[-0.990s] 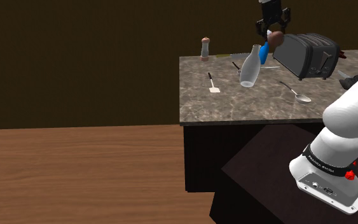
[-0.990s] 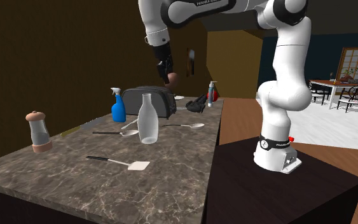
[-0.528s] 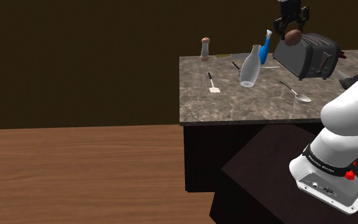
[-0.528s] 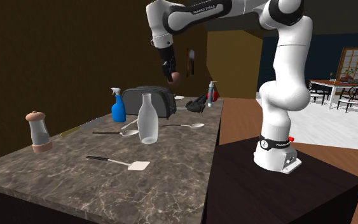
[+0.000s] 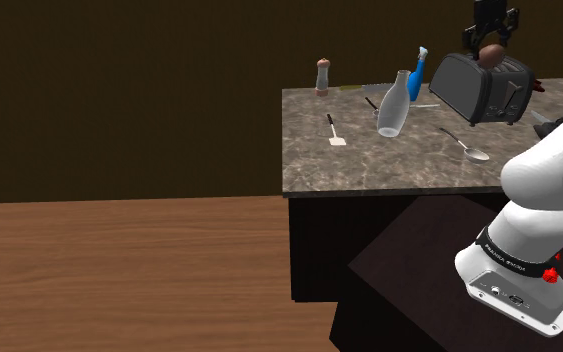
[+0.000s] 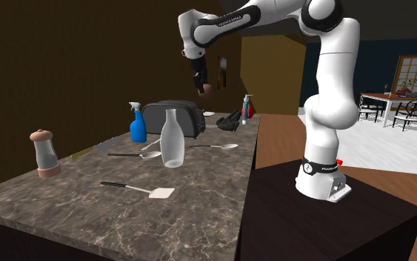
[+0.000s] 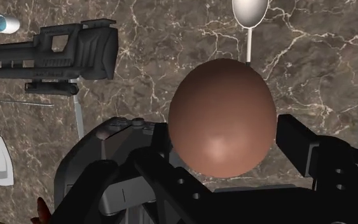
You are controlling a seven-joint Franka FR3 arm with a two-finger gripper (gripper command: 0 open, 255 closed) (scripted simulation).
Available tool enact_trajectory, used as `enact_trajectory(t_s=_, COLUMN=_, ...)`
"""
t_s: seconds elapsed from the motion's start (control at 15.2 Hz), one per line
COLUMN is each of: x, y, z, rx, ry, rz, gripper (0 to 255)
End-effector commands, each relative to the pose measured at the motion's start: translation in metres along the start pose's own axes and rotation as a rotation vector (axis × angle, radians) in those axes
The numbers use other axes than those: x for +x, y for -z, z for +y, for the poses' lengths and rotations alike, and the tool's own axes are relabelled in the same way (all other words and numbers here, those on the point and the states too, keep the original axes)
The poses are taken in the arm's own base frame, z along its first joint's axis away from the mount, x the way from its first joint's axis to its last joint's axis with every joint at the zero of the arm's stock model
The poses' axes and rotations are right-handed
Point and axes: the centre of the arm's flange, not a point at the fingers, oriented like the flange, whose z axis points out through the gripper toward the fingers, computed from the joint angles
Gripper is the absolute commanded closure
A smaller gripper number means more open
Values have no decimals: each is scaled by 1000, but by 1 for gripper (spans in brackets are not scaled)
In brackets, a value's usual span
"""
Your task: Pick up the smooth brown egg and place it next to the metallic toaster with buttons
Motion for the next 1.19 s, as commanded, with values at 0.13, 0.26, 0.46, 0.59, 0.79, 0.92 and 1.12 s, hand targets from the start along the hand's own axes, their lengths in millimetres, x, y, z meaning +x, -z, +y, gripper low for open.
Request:
enact_trajectory(t_s=0.13, x=7, y=-16, z=49, rx=0, ry=1, rz=1, gripper=255)
enact_trajectory(t_s=0.26, x=11, y=-25, z=74, rx=0, ry=1, rz=1, gripper=255)
enact_trajectory(t_s=0.46, x=17, y=-39, z=110, rx=0, ry=1, rz=1, gripper=255)
enact_trajectory(t_s=0.59, x=21, y=-49, z=134, rx=0, ry=1, rz=1, gripper=255)
enact_trajectory(t_s=0.79, x=24, y=-62, z=140, rx=0, ry=1, rz=1, gripper=255)
enact_trajectory(t_s=0.92, x=25, y=-72, z=136, rx=0, ry=1, rz=1, gripper=255)
enact_trajectory(t_s=1.12, x=27, y=-86, z=130, rx=0, ry=1, rz=1, gripper=255)
